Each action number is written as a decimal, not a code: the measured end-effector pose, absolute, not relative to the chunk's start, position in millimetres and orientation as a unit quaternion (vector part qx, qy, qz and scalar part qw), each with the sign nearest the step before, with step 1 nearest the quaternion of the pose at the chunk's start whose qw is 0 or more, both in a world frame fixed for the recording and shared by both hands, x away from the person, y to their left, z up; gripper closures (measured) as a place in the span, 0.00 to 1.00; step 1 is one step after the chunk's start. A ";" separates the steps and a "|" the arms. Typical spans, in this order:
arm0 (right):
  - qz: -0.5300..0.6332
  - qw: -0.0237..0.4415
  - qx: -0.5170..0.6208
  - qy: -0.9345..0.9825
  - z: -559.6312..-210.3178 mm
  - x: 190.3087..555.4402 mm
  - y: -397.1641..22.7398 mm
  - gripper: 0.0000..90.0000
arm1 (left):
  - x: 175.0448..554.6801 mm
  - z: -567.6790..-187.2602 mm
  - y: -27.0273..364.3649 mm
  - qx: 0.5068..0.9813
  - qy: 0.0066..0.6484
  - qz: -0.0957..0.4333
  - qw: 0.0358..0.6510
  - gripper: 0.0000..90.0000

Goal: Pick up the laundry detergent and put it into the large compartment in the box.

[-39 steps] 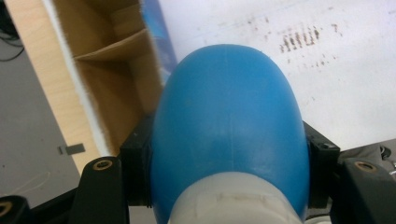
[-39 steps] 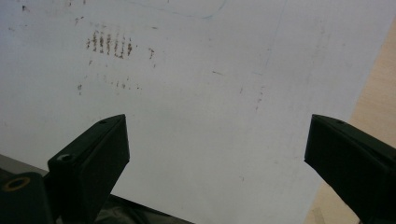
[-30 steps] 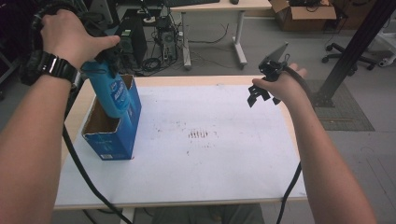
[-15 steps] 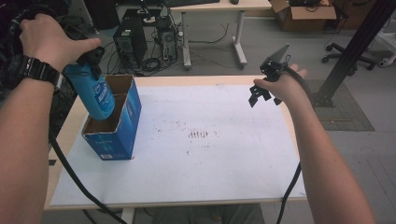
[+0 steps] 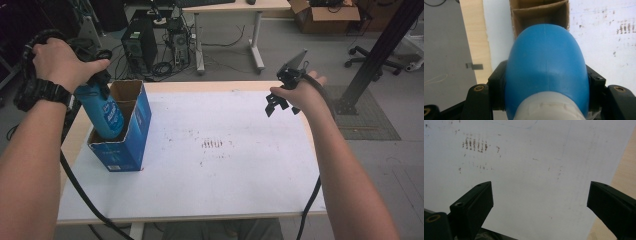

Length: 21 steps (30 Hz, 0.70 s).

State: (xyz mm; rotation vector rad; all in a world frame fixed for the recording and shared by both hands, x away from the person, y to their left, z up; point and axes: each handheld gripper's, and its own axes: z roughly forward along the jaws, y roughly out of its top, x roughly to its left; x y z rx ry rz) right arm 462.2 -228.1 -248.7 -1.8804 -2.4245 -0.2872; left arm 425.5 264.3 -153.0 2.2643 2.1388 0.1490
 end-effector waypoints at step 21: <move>-0.085 0.032 -0.609 -0.788 -259.4 464.8 -227.7 0.08 | 435.7 -227.0 269.6 0.725 0.689 0.008 -0.004 0.42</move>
